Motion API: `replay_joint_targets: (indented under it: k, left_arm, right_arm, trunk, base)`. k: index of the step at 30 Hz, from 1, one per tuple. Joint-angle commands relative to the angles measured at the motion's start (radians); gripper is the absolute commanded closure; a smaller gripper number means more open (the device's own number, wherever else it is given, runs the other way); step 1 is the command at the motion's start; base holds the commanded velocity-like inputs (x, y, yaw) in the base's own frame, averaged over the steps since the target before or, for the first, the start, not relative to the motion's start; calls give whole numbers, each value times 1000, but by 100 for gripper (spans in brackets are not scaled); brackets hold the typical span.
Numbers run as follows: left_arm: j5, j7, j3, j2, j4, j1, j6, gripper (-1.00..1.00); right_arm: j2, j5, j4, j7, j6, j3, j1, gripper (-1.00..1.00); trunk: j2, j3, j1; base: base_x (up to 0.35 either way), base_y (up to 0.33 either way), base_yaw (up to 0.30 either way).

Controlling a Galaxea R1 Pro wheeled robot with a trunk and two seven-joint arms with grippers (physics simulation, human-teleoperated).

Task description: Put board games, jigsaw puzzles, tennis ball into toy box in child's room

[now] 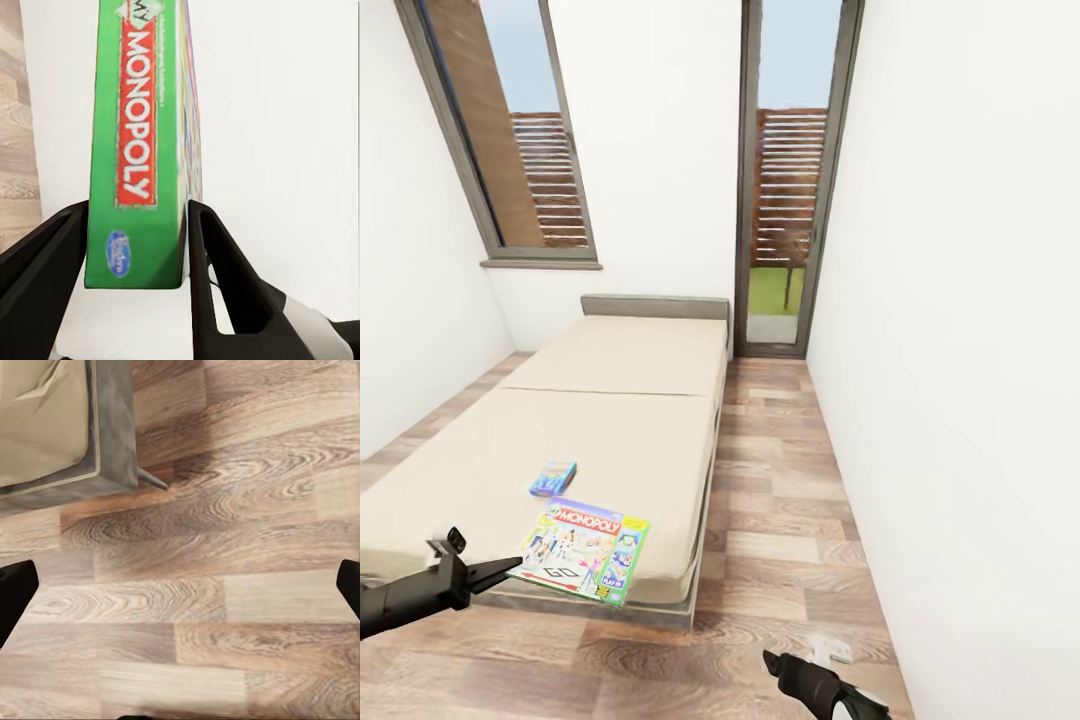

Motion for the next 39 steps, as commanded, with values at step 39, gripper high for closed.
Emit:
replay_joint_targets:
  k: [39]
  left_arm:
    - [-1, -4, -1, 11, 1, 0, 11, 100]
  right_arm:
    - [6, 8, -1, -1, 2, 7, 0, -100]
  trunk:
    - [273, 121, -150]
  base:
    - [-18, 0, 289]
